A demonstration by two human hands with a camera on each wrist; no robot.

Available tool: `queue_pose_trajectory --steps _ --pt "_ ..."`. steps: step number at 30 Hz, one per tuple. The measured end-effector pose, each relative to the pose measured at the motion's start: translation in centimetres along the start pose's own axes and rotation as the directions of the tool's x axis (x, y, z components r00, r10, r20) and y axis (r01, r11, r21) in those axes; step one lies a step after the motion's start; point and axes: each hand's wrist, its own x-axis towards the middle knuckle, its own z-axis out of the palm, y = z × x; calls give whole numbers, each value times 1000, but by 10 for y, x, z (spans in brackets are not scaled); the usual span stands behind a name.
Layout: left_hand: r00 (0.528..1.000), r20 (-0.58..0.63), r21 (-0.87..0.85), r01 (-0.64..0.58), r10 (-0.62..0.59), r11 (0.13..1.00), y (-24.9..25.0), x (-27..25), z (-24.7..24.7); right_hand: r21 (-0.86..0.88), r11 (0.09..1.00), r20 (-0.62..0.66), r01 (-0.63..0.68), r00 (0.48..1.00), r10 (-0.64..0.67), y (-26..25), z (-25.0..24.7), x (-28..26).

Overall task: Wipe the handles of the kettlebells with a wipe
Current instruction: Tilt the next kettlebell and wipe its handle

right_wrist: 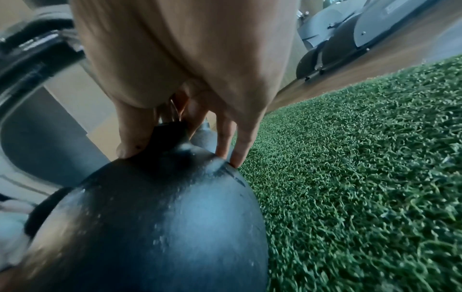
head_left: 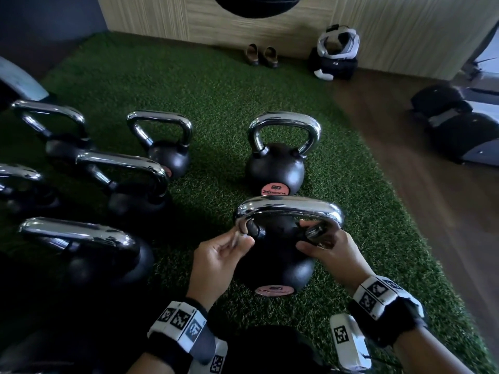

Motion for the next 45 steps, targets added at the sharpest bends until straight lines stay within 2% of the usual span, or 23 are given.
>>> queue_pose_trajectory --steps 2,4,8,11,13,17,19,23,26,28,29,31,33,35,38,40,43,45 --pt "997 -49 154 -56 64 987 0 0 2 13 999 -21 -45 999 45 5 0 5" --pt "991 -88 232 -78 100 970 1 -1 5 -6 998 -23 -60 998 59 6 0 6" --pt "984 -118 307 -89 131 947 0 1 11 -233 972 -44 -25 999 15 -2 -9 -1" --pt "986 -91 407 -90 138 909 4 14 13 -376 926 -85 -4 996 -31 -19 -13 -18" --pt "987 -60 452 -109 152 885 5 28 13 -406 913 -93 42 992 -87 -25 -14 -29" --pt "996 29 555 -82 79 828 10 60 17 -458 884 -8 97 994 -113 -27 -13 -43" --pt "995 88 575 -92 50 813 15 76 23 -479 862 67 167 986 -154 -29 -13 -46" --pt "977 213 518 -121 9 847 22 106 30 -466 850 167 246 968 -188 -36 3 -54" --pt "971 239 528 -126 -4 840 29 112 34 -418 891 188 178 976 -107 -44 5 -52" --pt "966 258 537 -129 -17 834 35 110 36 -402 899 170 174 979 -113 -48 3 -38" --pt "957 286 497 -111 -42 861 35 111 35 -396 900 122 183 982 -146 -49 4 -29" --pt "930 341 289 40 -141 956 36 114 31 -385 899 37 207 977 -209 -52 9 -7" --pt "913 360 56 184 -192 981 39 114 26 -405 896 90 184 983 -161 -50 24 15" --pt "934 335 -12 137 -125 991 36 109 20 -457 870 199 183 975 -101 -38 42 31" --pt "974 217 79 47 -64 996 23 102 17 -563 778 253 278 955 -158 -13 57 44" --pt "986 163 224 -51 14 973 16 102 18 -533 794 207 291 955 -211 -8 59 45" --pt "982 178 419 -137 67 898 20 105 22 -483 822 141 303 953 -269 -9 59 45" --pt "978 171 509 -188 116 840 34 103 28 -466 835 129 292 956 -262 -7 60 45"
